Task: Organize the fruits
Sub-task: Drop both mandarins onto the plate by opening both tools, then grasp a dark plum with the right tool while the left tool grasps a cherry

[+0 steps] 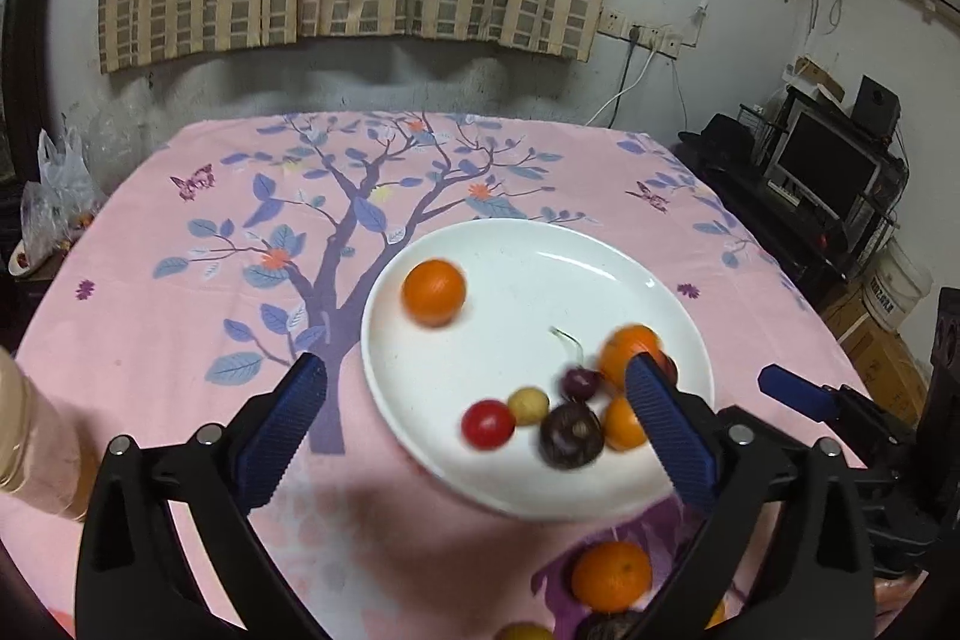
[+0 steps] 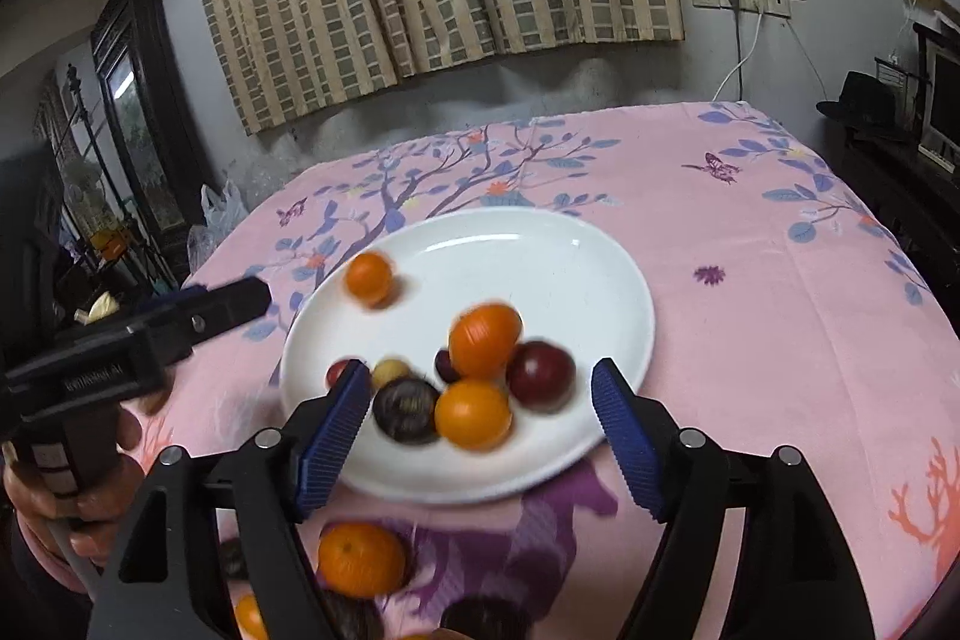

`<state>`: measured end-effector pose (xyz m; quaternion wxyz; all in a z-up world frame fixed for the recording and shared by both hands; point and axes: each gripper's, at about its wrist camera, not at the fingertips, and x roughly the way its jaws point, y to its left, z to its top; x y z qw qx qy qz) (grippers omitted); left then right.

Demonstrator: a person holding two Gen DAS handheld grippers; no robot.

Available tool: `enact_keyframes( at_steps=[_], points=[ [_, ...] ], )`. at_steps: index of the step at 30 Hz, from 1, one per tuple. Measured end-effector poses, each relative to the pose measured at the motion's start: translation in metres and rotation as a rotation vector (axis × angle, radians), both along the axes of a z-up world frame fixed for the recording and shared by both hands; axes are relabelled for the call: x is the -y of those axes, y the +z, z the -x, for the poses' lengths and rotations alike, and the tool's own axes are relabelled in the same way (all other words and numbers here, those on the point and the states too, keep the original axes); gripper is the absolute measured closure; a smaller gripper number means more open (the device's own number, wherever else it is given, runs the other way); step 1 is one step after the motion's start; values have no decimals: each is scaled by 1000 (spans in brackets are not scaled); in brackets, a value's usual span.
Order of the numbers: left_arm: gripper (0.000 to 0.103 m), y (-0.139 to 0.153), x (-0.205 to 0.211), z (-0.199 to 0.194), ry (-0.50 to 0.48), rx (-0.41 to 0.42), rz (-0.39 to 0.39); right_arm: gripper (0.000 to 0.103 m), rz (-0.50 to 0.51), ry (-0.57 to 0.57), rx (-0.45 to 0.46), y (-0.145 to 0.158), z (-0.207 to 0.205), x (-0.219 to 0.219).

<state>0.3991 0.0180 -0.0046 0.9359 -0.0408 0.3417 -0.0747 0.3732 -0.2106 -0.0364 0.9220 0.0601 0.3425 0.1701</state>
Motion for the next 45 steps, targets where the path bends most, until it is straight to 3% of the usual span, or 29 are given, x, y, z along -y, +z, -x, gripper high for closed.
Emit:
enact_keyframes(
  at_steps=[9,14,17,19,21,29,36,40,45],
  points=[
    [5,-32,-30,85,25,-57,-7,26,48,42,-14,-16,91,-4],
    [5,-48,-54,118,57,-73,45,26,23,29,-13,-26,152,-1],
    [5,-56,-62,125,47,-111,78,27,-32,28,-69,-35,173,0],
    [5,-55,-64,129,46,-101,90,37,-82,42,-117,-42,179,1],
    [5,-53,-64,132,51,-85,87,43,-66,54,-155,-49,181,-4],
    [5,-49,-63,140,51,-60,91,47,-42,55,-198,-57,174,-20],
    [5,-47,-63,141,35,-64,107,63,-34,60,-240,-64,168,-23],
    [5,-50,-54,140,-39,-98,106,63,-87,61,-213,-61,172,-14],
    [8,-51,-21,154,-286,-101,105,63,-241,34,-130,-52,181,11]
  ],
)
